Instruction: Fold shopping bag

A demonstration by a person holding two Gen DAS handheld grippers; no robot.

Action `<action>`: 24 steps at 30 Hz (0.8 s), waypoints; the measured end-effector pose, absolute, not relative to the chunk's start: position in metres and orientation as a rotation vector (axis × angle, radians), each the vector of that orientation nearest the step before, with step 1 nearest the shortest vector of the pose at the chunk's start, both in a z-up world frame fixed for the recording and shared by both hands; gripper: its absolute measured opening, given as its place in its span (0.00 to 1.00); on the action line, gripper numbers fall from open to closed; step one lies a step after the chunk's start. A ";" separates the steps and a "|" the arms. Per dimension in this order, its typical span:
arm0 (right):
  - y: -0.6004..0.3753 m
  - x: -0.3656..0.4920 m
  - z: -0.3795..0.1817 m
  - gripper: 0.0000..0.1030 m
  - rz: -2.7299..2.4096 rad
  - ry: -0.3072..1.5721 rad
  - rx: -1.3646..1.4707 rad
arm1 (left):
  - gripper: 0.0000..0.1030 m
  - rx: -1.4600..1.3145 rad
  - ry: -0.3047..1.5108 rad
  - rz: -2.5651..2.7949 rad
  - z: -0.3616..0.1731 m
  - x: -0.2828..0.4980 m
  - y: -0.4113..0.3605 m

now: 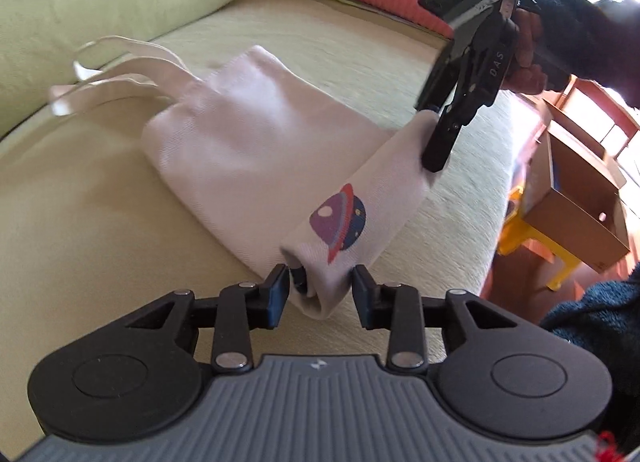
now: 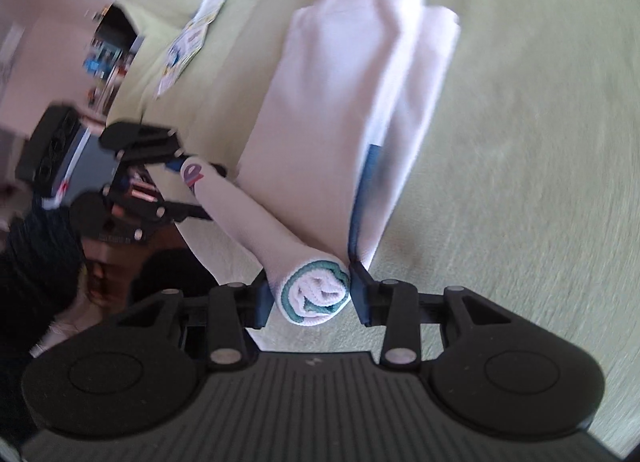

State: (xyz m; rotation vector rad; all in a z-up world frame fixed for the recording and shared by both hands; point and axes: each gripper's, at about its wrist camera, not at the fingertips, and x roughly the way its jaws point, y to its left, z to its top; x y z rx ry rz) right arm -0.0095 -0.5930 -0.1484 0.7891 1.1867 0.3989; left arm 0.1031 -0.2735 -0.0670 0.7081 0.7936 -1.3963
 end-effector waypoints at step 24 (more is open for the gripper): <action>-0.583 -0.028 -0.157 0.30 -0.035 1.165 1.057 | 0.30 0.780 0.644 -1.319 -0.080 0.071 -0.301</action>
